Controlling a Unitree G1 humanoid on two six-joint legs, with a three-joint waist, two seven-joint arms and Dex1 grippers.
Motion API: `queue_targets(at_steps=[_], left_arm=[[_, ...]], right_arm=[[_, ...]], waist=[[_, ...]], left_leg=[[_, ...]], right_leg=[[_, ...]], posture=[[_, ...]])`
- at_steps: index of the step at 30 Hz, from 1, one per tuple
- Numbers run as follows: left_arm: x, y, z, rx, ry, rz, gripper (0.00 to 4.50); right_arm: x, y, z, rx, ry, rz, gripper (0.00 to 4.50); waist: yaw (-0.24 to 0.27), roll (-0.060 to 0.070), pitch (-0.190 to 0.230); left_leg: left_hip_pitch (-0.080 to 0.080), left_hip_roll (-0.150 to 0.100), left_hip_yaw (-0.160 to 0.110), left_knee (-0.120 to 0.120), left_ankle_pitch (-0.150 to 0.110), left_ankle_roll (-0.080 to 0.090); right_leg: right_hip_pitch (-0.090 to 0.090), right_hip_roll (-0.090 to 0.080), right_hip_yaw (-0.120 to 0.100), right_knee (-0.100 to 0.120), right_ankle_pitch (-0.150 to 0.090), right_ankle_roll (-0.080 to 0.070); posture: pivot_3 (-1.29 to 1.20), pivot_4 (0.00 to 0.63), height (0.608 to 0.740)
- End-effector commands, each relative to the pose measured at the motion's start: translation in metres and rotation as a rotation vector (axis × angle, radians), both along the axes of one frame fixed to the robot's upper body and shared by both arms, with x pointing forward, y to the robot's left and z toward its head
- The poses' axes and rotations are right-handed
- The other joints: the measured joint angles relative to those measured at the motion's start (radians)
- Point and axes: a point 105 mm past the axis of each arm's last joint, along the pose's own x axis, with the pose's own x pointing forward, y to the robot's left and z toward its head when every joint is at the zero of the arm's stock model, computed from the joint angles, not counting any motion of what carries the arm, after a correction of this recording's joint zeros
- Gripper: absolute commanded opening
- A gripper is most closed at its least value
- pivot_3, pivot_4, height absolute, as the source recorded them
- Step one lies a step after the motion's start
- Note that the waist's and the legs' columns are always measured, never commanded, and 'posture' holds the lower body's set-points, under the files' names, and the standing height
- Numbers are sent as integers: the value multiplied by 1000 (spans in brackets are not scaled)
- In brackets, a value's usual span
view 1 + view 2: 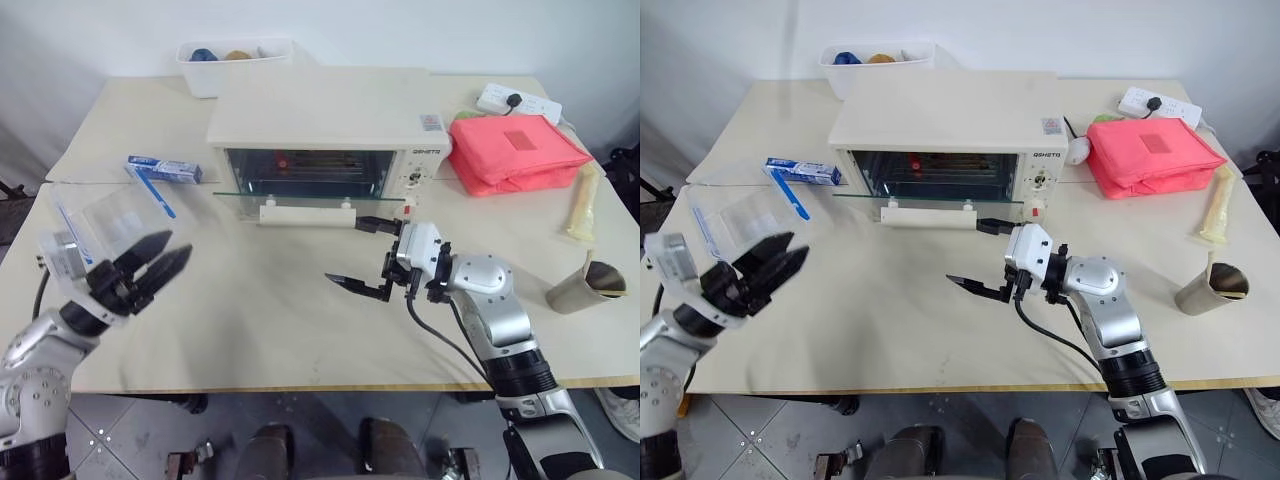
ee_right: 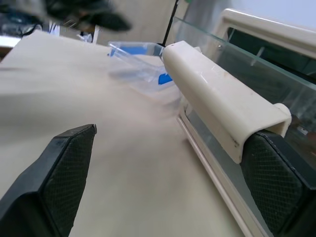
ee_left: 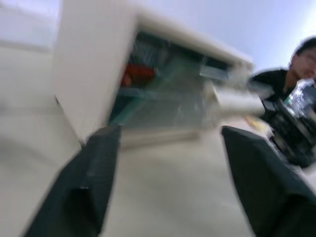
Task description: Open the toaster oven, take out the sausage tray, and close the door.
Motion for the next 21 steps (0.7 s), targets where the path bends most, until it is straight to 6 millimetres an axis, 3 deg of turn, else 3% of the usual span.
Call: queue_targets(at_steps=[1,7,14,21], left_arm=[[23,7,21,33,-102,77,1940],[53,-15,26,83,-133,17,106],[77,-56,19,110,-132,-106,47],[75,-74,-2,177,-58,-229,47]], right_arm=[[-4,3,13,12,-79,26,4500],[-5,3,11,-4,-89,29,4500],[-8,3,8,-16,-99,24,4500],[-12,-13,-7,-43,-71,-51,4500]], waist=[[3,0,0],[-4,0,0],[-5,-1,0],[-16,-1,0]], left_leg=[[0,1,0,0,0,0],[0,2,2,0,-1,-1],[0,2,2,1,-1,-1],[0,2,2,1,-1,-1]], right_leg=[[0,1,0,-1,0,-1],[-1,1,-2,-1,1,-1],[0,1,-3,0,1,-1],[0,1,-3,0,1,-1]], posture=[[0,150,740],[0,150,740],[0,150,740],[0,150,740]])
